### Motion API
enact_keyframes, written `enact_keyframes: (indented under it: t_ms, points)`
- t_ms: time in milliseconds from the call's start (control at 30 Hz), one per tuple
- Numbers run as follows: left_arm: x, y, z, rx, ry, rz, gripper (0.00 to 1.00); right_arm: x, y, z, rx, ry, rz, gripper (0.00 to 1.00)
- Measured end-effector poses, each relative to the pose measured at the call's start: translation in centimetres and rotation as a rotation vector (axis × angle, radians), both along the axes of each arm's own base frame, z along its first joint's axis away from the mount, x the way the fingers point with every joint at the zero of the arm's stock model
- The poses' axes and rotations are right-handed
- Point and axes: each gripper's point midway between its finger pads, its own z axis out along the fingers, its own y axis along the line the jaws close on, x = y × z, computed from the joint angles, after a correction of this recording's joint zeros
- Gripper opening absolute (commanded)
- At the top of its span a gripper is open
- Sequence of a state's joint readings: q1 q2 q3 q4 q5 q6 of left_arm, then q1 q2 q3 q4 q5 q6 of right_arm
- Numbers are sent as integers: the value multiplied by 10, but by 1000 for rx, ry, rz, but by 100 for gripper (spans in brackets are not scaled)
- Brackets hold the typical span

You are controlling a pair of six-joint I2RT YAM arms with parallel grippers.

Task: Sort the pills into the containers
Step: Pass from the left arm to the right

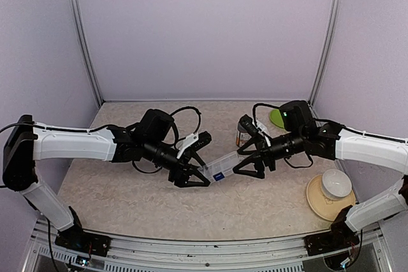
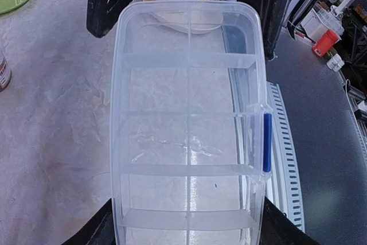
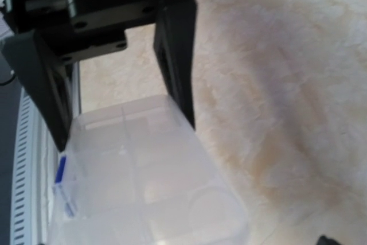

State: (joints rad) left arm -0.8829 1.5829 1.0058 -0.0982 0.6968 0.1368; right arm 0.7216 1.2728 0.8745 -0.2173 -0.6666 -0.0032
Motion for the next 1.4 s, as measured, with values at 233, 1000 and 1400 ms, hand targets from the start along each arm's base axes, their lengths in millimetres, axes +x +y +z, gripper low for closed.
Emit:
enact_keyframes:
  t_ms: [233,1000,1400]
  points:
    - [-6,-1,2,-13,5,-36,48,-15,10,-8,-8,31,63,100]
    - [-15,0,-1,-4,8,-67,48,-28,20,-6,37,100,151,71]
    - [-15,0,-2,-1,13,-64,86,-30,20,-5,42,104,159,58]
